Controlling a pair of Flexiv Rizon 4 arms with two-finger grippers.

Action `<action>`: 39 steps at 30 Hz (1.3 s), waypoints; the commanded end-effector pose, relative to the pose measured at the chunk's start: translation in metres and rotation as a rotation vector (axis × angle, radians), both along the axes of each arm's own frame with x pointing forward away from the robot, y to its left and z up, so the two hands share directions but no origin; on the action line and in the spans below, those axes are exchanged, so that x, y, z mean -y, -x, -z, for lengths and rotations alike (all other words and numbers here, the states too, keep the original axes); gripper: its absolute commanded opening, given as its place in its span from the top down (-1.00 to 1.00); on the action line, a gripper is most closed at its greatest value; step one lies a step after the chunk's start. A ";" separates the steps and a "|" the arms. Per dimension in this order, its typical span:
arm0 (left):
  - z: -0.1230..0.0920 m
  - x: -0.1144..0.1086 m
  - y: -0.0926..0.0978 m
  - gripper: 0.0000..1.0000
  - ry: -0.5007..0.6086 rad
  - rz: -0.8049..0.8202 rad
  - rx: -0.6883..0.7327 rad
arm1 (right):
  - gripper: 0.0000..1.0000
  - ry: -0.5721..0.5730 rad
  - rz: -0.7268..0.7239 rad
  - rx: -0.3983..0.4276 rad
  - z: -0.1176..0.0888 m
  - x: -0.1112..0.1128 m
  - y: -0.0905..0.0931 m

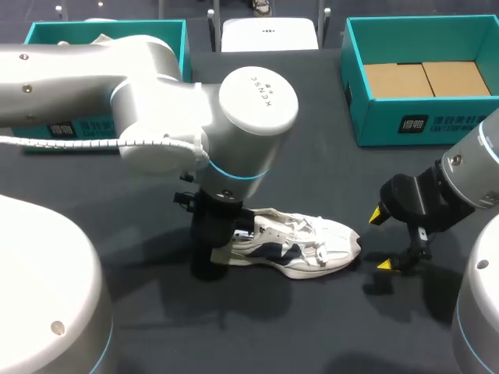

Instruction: Take the shoe out of the shoebox, open the shoe tongue, remove and reinsert the insole, then place the shoe into the shoebox

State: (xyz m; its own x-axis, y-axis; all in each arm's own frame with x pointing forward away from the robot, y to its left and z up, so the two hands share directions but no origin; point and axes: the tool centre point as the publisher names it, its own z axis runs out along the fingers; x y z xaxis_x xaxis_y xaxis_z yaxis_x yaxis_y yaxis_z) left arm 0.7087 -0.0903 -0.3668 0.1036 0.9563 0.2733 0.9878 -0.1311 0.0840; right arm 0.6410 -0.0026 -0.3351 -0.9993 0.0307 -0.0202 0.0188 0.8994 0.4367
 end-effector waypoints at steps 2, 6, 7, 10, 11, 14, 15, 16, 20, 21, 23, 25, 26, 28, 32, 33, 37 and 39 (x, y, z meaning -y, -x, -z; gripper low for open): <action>0.008 0.008 -0.003 1.00 -0.015 -0.001 -0.013 | -1.00 0.001 0.001 0.002 -0.001 0.001 0.003; 0.014 0.009 -0.004 1.00 -0.026 -0.009 -0.024 | -1.00 0.001 0.001 0.002 -0.001 0.001 0.003; 0.015 0.009 -0.004 1.00 -0.027 -0.009 -0.025 | -1.00 0.001 0.001 0.002 -0.001 0.001 0.003; 0.018 0.008 -0.004 0.72 -0.030 -0.009 -0.030 | -1.00 0.001 0.001 0.002 -0.001 0.001 0.003; 0.018 0.008 -0.004 0.49 -0.033 -0.007 -0.031 | -1.00 0.001 0.001 0.002 -0.001 0.001 0.003; 0.018 0.006 -0.004 0.15 -0.033 -0.006 -0.033 | -1.00 0.001 0.001 0.002 -0.001 0.001 0.003; 0.016 0.005 -0.004 0.04 -0.029 -0.006 -0.031 | -1.00 0.001 0.001 0.002 -0.001 0.001 0.003; 0.014 0.005 -0.004 -0.09 -0.024 -0.004 -0.029 | -1.00 0.001 0.001 0.002 -0.001 0.001 0.003; 0.004 0.004 -0.002 -0.53 -0.009 -0.007 -0.012 | -1.00 0.001 0.001 0.002 -0.001 0.001 0.003; 0.000 0.003 -0.001 -0.69 0.005 -0.007 -0.011 | -1.00 0.001 0.001 0.002 -0.001 0.001 0.003; -0.008 0.003 0.001 -0.96 0.022 -0.005 -0.004 | -1.00 0.001 0.001 0.002 -0.001 0.001 0.003; -0.018 0.001 0.004 -1.00 0.053 -0.002 -0.003 | -1.00 0.001 0.001 0.002 -0.001 0.001 0.003; -0.023 0.001 0.005 -1.00 0.063 -0.004 0.003 | -1.00 0.001 0.001 0.002 -0.001 0.001 0.003; -0.034 -0.001 0.009 -1.00 0.087 -0.012 0.006 | -1.00 0.001 0.001 0.002 -0.001 0.001 0.003; -0.055 -0.008 0.015 -1.00 0.158 -0.057 -0.007 | -1.00 0.001 0.001 0.002 -0.001 0.001 0.003; -0.061 -0.010 0.016 -1.00 0.184 -0.075 -0.021 | -1.00 0.001 0.001 0.002 -0.001 0.001 0.003; -0.079 -0.023 0.024 -1.00 0.279 -0.162 -0.070 | -1.00 0.001 0.001 0.002 -0.001 0.001 0.003; -0.085 -0.029 0.028 -1.00 0.322 -0.201 -0.084 | -1.00 0.001 0.001 0.002 -0.001 0.001 0.003</action>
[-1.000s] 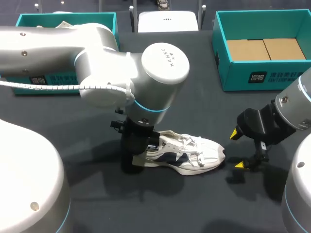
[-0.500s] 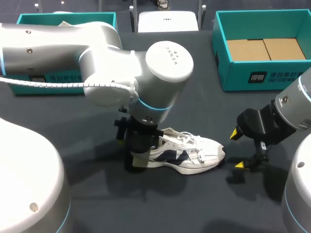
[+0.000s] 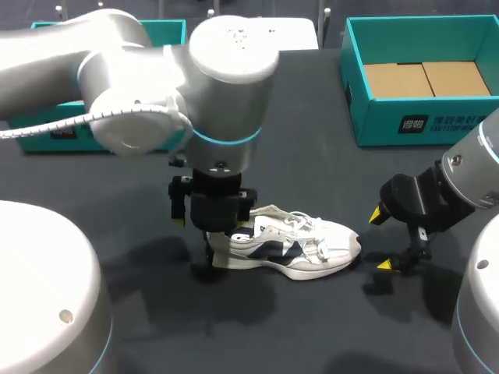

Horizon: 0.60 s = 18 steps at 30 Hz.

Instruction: Take the shoe out of the shoebox, open the shoe tongue, remove and reinsert the insole, then place the shoe into the shoebox

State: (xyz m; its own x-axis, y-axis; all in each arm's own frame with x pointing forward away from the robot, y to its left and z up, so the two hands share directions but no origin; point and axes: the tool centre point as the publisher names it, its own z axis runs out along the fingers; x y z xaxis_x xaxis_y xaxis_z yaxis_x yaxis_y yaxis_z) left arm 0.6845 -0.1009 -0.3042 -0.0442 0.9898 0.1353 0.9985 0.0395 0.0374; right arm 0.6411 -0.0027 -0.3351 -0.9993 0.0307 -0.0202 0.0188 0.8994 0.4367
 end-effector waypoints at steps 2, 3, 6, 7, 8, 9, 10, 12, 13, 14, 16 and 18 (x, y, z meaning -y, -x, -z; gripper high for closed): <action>-0.027 -0.045 0.008 -1.00 0.239 -0.060 -0.019 | -1.00 0.001 0.001 0.002 -0.001 0.001 0.003; -0.027 -0.049 0.010 -1.00 0.268 -0.088 -0.026 | -1.00 0.001 0.001 0.002 -0.001 0.001 0.003; -0.027 -0.060 0.012 -1.00 0.340 -0.143 -0.069 | -1.00 0.001 0.001 0.002 -0.001 0.001 0.003; -0.026 -0.064 0.014 -1.00 0.370 -0.142 -0.096 | -1.00 0.001 0.001 0.002 -0.001 0.001 0.003; -0.026 -0.066 0.014 -1.00 0.386 -0.152 -0.109 | -1.00 0.001 0.001 0.002 -0.001 0.001 0.003; -0.024 -0.072 0.014 -1.00 0.423 -0.169 -0.140 | -1.00 0.001 0.001 0.002 -0.001 0.001 0.003; -0.025 -0.077 0.013 -1.00 0.441 -0.179 -0.164 | -1.00 0.001 0.001 0.002 -0.001 0.001 0.003; -0.025 -0.081 0.011 -1.00 0.436 -0.189 -0.176 | -1.00 0.001 0.001 0.002 -0.001 0.001 0.003; -0.025 -0.081 0.011 -1.00 0.436 -0.189 -0.176 | -1.00 0.001 0.001 0.002 -0.001 0.001 0.003; -0.025 -0.081 0.011 -1.00 0.436 -0.189 -0.176 | -1.00 0.001 0.001 0.002 -0.001 0.001 0.003; -0.025 -0.081 0.011 -1.00 0.436 -0.189 -0.176 | -1.00 0.001 0.001 0.002 -0.001 0.001 0.003; -0.025 -0.081 0.011 -1.00 0.436 -0.189 -0.176 | -1.00 0.001 0.001 0.002 -0.001 0.001 0.003</action>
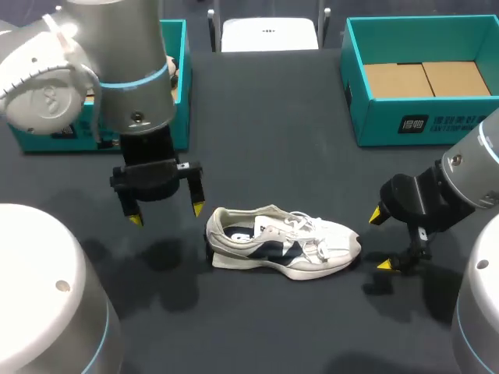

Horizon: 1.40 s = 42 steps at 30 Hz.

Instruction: Take the shoe out of the shoebox, open the shoe tongue, remove and reinsert the insole, then place the shoe into the shoebox

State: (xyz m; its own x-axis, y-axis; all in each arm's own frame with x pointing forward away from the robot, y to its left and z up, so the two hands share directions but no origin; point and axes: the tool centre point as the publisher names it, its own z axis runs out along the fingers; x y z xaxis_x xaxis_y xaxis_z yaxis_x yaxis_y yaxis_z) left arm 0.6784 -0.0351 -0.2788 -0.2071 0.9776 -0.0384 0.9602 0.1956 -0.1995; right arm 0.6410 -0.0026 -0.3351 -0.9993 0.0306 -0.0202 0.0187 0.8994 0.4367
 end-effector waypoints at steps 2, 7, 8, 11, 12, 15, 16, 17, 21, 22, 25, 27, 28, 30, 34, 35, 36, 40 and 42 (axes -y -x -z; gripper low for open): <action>0.000 -0.015 0.005 -1.00 0.226 -0.045 0.054 | -1.00 0.001 0.001 0.002 -0.001 0.001 0.002; 0.001 -0.015 0.004 -1.00 0.229 -0.108 0.043 | -1.00 0.001 0.001 0.002 -0.001 0.001 0.002; 0.002 -0.016 0.004 -1.00 0.261 -0.136 0.018 | -1.00 0.001 0.001 0.002 -0.001 0.001 0.002; 0.005 -0.023 0.008 -1.00 0.309 -0.288 -0.034 | -1.00 0.001 0.001 0.002 -0.001 0.001 0.002; 0.006 -0.025 0.008 -1.00 0.324 -0.331 -0.047 | -1.00 0.001 0.001 0.002 -0.001 0.001 0.002; 0.006 -0.033 0.006 -1.00 0.359 -0.461 -0.073 | -1.00 0.001 0.001 0.002 -0.001 0.001 0.002; 0.006 -0.034 0.006 -1.00 0.363 -0.474 -0.079 | -1.00 0.001 0.001 0.002 -0.001 0.001 0.002; 0.006 -0.039 0.004 -1.00 0.418 -0.520 -0.107 | -1.00 0.001 0.001 0.002 -0.001 0.001 0.002; 0.005 -0.050 -0.002 -1.00 0.518 -0.593 -0.222 | -1.00 0.001 0.001 0.002 -0.001 0.001 0.002; 0.005 -0.050 -0.002 -1.00 0.518 -0.593 -0.222 | -1.00 0.001 0.001 0.002 -0.001 0.001 0.002; 0.005 -0.050 -0.002 -1.00 0.518 -0.593 -0.222 | -1.00 0.001 0.001 0.002 -0.001 0.001 0.002; 0.005 -0.050 -0.002 -1.00 0.518 -0.593 -0.222 | -1.00 0.001 0.001 0.002 -0.001 0.001 0.002; 0.005 -0.050 -0.002 -1.00 0.518 -0.593 -0.222 | -1.00 0.001 0.001 0.002 -0.001 0.001 0.002; 0.005 -0.050 -0.002 -1.00 0.518 -0.593 -0.222 | -1.00 0.001 0.001 0.002 -0.001 0.001 0.002; 0.017 -0.046 -0.004 -1.00 0.544 -0.587 -0.296 | -1.00 0.001 0.001 0.002 -0.001 0.001 0.002; 0.022 -0.045 -0.006 -1.00 0.559 -0.594 -0.321 | -1.00 0.001 0.001 0.002 -0.001 0.001 0.002; 0.025 -0.045 -0.007 -1.00 0.568 -0.600 -0.338 | -1.00 0.001 0.001 0.002 -0.001 0.001 0.002; 0.038 -0.042 -0.010 -1.00 0.635 -0.597 -0.477 | -1.00 0.001 0.001 0.002 -0.001 0.001 0.002; 0.043 -0.042 -0.010 -1.00 0.669 -0.595 -0.540 | -1.00 0.001 0.001 0.002 -0.001 0.001 0.002</action>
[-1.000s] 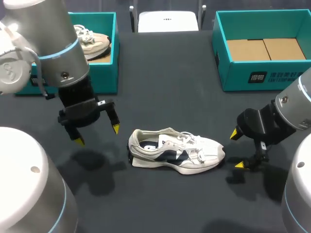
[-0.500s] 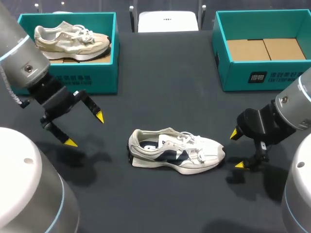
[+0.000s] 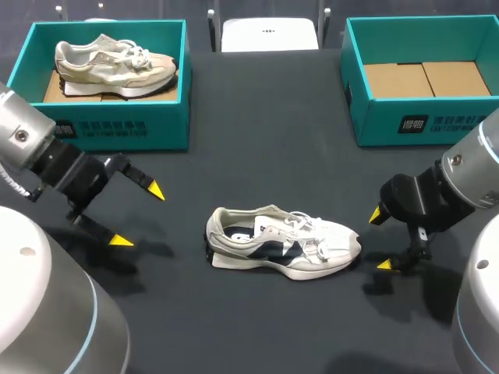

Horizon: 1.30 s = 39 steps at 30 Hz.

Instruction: Take the shoe out of the shoebox, open the shoe tongue, remove and reinsert the insole, then place the shoe into the shoebox

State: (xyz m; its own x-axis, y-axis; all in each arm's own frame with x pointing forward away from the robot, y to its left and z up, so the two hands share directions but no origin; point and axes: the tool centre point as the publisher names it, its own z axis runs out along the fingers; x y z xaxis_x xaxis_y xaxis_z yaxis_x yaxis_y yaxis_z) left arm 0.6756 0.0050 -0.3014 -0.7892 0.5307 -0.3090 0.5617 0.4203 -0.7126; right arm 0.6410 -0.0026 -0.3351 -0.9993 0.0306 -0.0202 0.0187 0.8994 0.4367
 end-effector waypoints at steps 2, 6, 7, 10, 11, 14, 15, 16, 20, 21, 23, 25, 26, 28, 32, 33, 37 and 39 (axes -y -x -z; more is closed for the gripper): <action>0.022 -0.003 -0.014 -1.00 0.179 0.033 -0.152 | -1.00 0.001 0.001 0.002 -0.001 0.001 0.003; 0.022 -0.004 -0.014 -1.00 0.127 -0.014 -0.121 | -1.00 0.001 0.001 0.002 -0.001 0.001 0.003; 0.022 -0.004 -0.014 -1.00 0.127 -0.014 -0.121 | -1.00 0.001 0.001 0.002 -0.001 0.001 0.003; 0.022 -0.004 -0.014 -1.00 0.127 -0.014 -0.121 | -1.00 0.001 0.001 0.002 -0.001 0.001 0.003; 0.022 -0.004 -0.014 -1.00 0.127 -0.014 -0.121 | -1.00 0.001 0.001 0.002 -0.001 0.001 0.003; 0.028 -0.001 -0.015 -1.00 0.095 -0.060 -0.110 | -1.00 0.001 0.001 0.002 -0.001 0.001 0.003; 0.034 0.002 -0.014 -1.00 0.092 -0.084 -0.105 | -1.00 0.001 0.001 0.002 -0.001 0.001 0.003; 0.039 0.004 -0.014 -1.00 0.115 -0.074 -0.140 | -1.00 0.001 0.001 0.002 -0.001 0.001 0.003; 0.054 0.009 -0.017 -1.00 0.184 -0.146 -0.198 | -1.00 0.001 0.001 0.002 -0.001 0.001 0.003; 0.057 0.010 -0.017 -1.00 0.204 -0.163 -0.222 | -1.00 0.001 0.001 0.002 -0.001 0.001 0.003; 0.061 0.014 -0.015 -1.00 0.239 -0.208 -0.264 | -1.00 0.001 0.001 0.002 -0.001 0.001 0.003; 0.064 0.016 -0.014 -1.00 0.261 -0.255 -0.317 | -1.00 0.001 0.001 0.002 -0.001 0.001 0.003; 0.064 0.016 -0.013 -1.00 0.263 -0.287 -0.332 | -1.00 0.001 0.001 0.002 -0.001 0.001 0.003; 0.063 0.015 -0.014 -1.00 0.219 -0.339 -0.325 | -1.00 0.001 0.001 0.002 -0.001 0.001 0.003; 0.063 0.015 -0.014 -1.00 0.219 -0.339 -0.325 | -1.00 0.001 0.001 0.002 -0.001 0.001 0.003; 0.063 0.015 -0.014 -1.00 0.219 -0.339 -0.325 | -1.00 0.001 0.001 0.002 -0.001 0.001 0.003; 0.063 0.015 -0.014 -1.00 0.219 -0.339 -0.325 | -1.00 0.001 0.001 0.002 -0.001 0.001 0.003; 0.063 0.015 -0.014 -1.00 0.219 -0.339 -0.325 | -1.00 0.001 0.001 0.002 -0.001 0.001 0.003</action>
State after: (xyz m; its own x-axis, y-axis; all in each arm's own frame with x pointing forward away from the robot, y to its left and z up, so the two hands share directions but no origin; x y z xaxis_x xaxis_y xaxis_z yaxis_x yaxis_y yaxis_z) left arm 0.6926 -0.0108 -0.3655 -0.9786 0.1838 -0.0928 0.1545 0.3579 -0.9209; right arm 0.6410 -0.0026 -0.3351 -0.9993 0.0307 -0.0202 0.0188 0.8994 0.4367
